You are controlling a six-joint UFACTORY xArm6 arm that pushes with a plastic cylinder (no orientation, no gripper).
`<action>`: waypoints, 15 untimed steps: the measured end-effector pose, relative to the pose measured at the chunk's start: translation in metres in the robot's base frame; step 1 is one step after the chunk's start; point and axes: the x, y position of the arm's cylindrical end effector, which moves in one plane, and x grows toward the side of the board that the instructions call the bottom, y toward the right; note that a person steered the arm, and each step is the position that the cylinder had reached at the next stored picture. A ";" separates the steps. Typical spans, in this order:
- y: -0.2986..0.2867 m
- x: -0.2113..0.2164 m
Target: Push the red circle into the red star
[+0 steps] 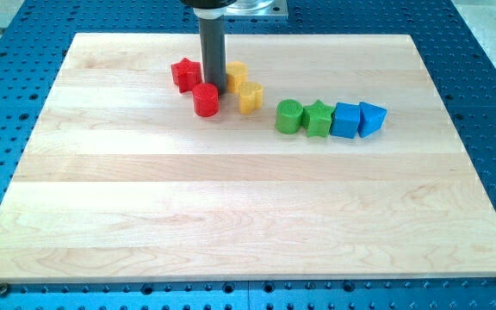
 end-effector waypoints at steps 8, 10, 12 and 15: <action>-0.014 0.056; -0.019 0.138; -0.043 0.082; -0.045 0.022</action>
